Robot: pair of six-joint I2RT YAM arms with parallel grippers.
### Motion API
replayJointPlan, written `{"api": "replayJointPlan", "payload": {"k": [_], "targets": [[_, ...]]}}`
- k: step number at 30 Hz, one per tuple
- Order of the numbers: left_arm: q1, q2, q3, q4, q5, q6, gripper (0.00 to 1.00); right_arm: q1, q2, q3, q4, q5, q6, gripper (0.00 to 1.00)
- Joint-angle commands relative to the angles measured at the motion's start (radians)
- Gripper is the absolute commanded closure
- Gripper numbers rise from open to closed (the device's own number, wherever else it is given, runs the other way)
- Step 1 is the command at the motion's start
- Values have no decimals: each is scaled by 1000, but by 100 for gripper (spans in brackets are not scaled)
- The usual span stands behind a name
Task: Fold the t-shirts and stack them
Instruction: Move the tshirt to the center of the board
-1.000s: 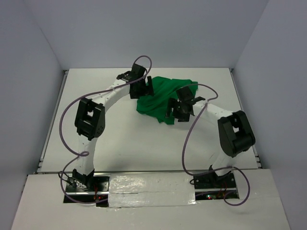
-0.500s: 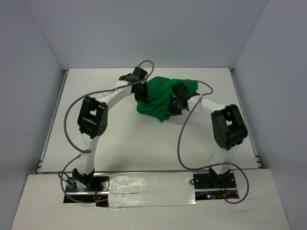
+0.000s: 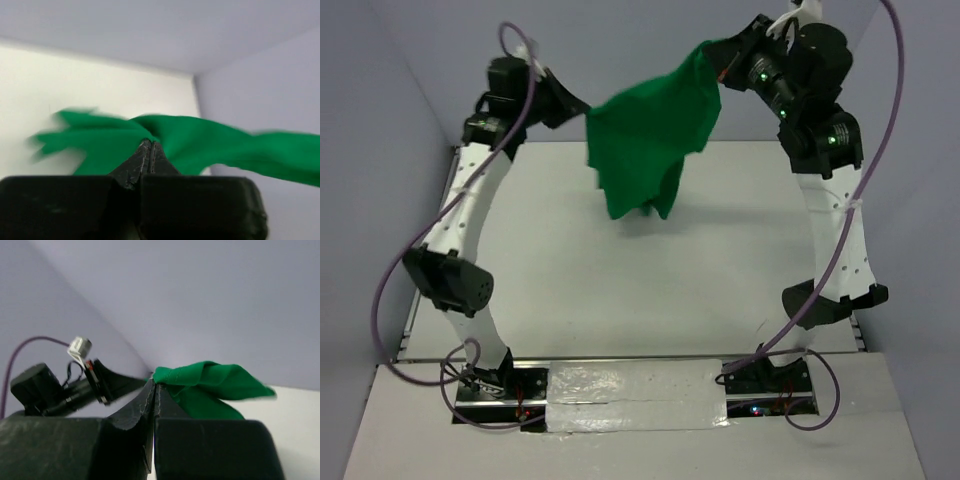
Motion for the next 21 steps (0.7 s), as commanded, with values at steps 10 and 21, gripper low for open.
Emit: {"api": "replayJointPlan", "payload": {"k": [10, 21], "targets": [[20, -342, -171, 187, 60, -34, 100, 36, -247, -493, 250, -165, 11, 100], [-36, 143, -157, -30, 25, 51, 15, -13, 13, -934, 185, 69, -11, 79]]}}
